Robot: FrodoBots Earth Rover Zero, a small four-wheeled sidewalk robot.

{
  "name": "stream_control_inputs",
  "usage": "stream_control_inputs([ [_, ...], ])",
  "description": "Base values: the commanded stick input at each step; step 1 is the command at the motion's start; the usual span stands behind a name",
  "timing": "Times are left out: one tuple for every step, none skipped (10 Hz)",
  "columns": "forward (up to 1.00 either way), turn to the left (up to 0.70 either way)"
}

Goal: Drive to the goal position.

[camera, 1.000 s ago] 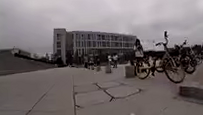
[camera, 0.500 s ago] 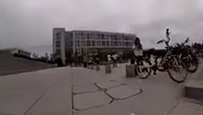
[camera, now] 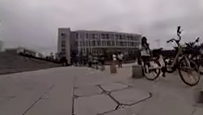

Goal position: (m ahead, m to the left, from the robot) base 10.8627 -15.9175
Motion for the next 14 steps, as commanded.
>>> stream_control_inputs([
  [0.66, 0.14],
  [0.7, 0.14],
  [0.7, 0.14],
  [0.7, 0.14],
  [0.7, 0.14],
  [0.7, 0.14],
  [0.7, 0.14],
  [0.7, 0.14],
  [0.7, 0.04],
  [0.7, 0.0],
  [0.7, 0.0],
  [0.7, 0.0],
  [0.7, 0.0],
  [0.7, 0.0],
])
